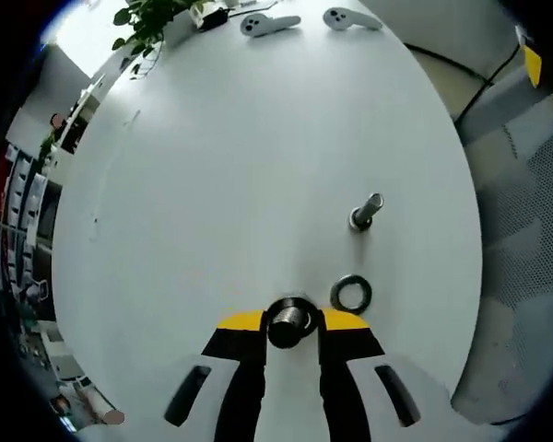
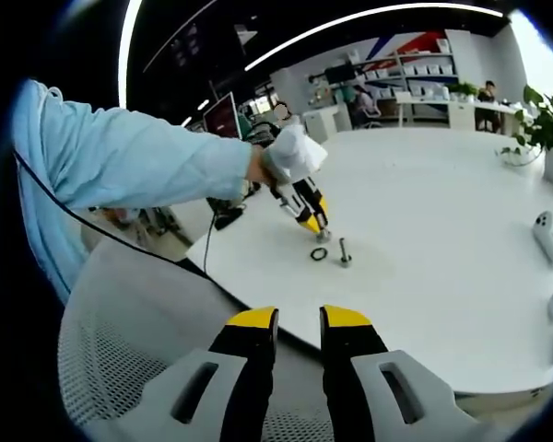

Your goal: Place the washer onto the threaded stud by aligning its center hole with the stud, sliding it down to the base, and recovering from edge contact or off-axis alignment until the washer reaches the visible bottom stop.

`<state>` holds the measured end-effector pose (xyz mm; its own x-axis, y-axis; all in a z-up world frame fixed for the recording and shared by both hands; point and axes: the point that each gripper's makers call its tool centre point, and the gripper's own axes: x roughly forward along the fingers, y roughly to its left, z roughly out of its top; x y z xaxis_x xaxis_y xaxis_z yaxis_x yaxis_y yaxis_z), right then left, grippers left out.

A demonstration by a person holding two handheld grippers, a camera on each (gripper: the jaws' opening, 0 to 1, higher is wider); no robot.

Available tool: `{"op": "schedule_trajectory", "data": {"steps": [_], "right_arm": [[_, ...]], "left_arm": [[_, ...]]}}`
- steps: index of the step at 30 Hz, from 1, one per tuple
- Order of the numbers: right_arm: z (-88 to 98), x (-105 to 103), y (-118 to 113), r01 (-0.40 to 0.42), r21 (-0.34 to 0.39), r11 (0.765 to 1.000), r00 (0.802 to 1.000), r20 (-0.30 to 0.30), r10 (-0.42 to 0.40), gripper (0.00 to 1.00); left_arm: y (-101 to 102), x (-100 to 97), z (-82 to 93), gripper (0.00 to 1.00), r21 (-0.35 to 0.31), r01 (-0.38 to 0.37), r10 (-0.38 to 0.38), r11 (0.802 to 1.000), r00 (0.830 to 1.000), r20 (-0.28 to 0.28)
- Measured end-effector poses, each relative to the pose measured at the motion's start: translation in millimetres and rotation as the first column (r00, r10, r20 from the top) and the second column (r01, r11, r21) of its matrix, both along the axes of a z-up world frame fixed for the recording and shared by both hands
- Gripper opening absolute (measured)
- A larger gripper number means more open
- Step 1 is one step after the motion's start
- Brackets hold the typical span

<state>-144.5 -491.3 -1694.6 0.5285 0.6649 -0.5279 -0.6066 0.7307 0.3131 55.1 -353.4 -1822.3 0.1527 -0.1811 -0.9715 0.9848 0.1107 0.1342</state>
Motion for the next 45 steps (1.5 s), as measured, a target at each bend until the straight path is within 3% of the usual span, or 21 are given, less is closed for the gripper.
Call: {"op": "schedule_trajectory", "data": {"steps": [2,3,4,5,6,9,24,35,45], "right_arm": [[0.1,0.0,0.1,0.0,0.001,1.0,1.0,0.0,0.0,0.21],[0.1,0.0,0.1,-0.001,0.001,1.0,1.0,0.0,0.001,0.21],[0.1,0.0,0.1,-0.001,0.001,1.0,1.0,0.0,0.001,0.21],[0.0,-0.2,0.2,-0.001,0.002,1.0,1.0,-0.001,0.001,0.21],[-0.2,-0.3,0.2,-0.002,0.001,1.0,1.0,-0.003,0.002,0.21],[-0.2,-0.1,-0.2,0.001,0.002,1.0,1.0,-0.002,-0.001,0.21],[-0.2,-0.5,0.3,-0.003,0.001,1.0,1.0,-0.003,0.003,0.21],[0.1,-0.9,0.7,-0.006,0.002,1.0,1.0,-0.001,0.006,0.21],[0.1,-0.7,0.8,-0.005,0.001,1.0,1.0,0.0,0.005,0.21]], "left_arm": [[-1.1,-1.5,-2.0,0.18,0.005,-0.004,0.004,1.0,1.0,-0.007],[-9.7,-5.8,-2.0,0.14,-0.038,-0.011,0.01,0.999,0.999,-0.042],[-14.3,-7.1,0.6,0.11,-0.046,-0.074,0.07,0.996,0.994,-0.089],[-7.8,2.2,2.6,0.11,-0.001,-0.079,0.079,0.997,0.996,-0.05],[-8.5,5.8,4.1,0.11,-0.002,-0.016,0.015,1.0,0.999,-0.036],[-6.5,7.1,8.1,0.11,-0.011,-0.058,0.058,0.998,0.997,-0.058],[0.4,4.3,14.0,0.13,-0.031,0.005,-0.005,1.0,1.0,-0.007],[11.8,13.3,41.5,0.28,-0.117,-0.067,0.076,0.991,0.995,0.069],[29.5,-6.1,57.0,0.27,-0.182,-0.123,0.141,0.976,0.986,0.09]]}}
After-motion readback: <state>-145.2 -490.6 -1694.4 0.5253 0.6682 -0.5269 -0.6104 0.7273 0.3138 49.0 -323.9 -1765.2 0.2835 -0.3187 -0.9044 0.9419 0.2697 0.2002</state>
